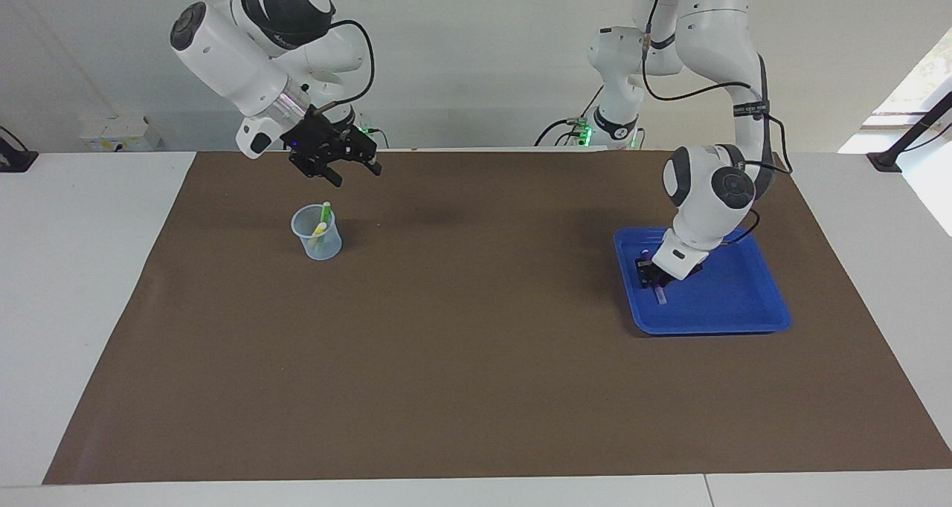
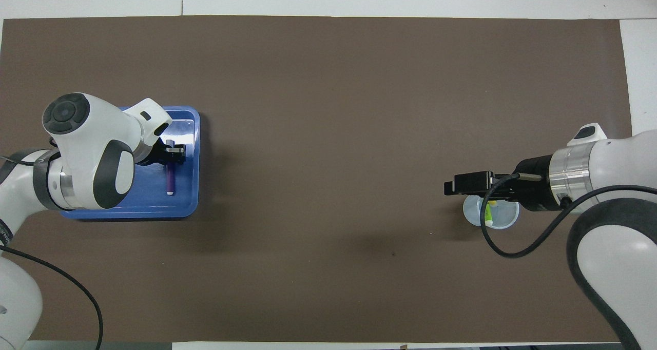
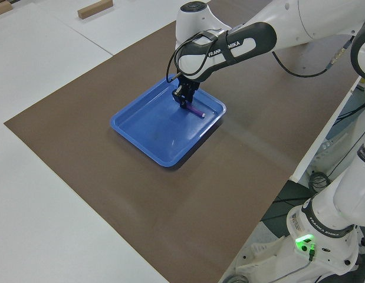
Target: Transfer and insert pens with both arms
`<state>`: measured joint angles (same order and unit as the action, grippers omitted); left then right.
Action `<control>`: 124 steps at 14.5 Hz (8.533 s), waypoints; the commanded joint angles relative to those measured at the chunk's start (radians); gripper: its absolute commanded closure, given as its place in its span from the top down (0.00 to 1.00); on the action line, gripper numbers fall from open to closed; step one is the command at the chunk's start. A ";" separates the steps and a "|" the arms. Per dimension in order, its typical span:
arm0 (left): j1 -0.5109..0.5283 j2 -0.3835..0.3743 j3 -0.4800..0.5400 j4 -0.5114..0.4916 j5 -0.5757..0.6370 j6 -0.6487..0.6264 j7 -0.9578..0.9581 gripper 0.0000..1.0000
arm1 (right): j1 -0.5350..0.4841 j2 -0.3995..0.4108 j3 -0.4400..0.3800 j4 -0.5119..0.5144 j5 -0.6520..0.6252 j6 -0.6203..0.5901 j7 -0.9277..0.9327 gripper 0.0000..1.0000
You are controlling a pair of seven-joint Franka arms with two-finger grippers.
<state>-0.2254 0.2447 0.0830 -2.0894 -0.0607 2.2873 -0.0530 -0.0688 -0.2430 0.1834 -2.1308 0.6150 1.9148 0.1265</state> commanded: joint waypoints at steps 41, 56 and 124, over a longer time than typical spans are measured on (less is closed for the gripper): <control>-0.262 -0.291 -0.011 0.134 -0.722 -0.453 -1.412 0.00 | 0.443 0.076 0.021 -0.015 0.335 0.483 0.443 0.89; -0.264 -0.304 -0.011 0.112 -0.743 -0.414 -1.426 0.00 | 0.440 0.076 0.022 -0.015 0.331 0.483 0.444 0.00; 0.055 -0.298 -0.068 0.500 0.029 -0.873 -0.027 1.00 | -0.031 0.166 -0.206 0.520 -0.617 -0.416 -0.229 1.00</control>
<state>-0.1626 -0.0540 0.0043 -1.6038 -0.0224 1.4356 -0.0931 -0.0941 -0.0701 -0.0329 -1.6184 0.0051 1.5097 -0.1019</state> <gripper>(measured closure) 0.000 0.000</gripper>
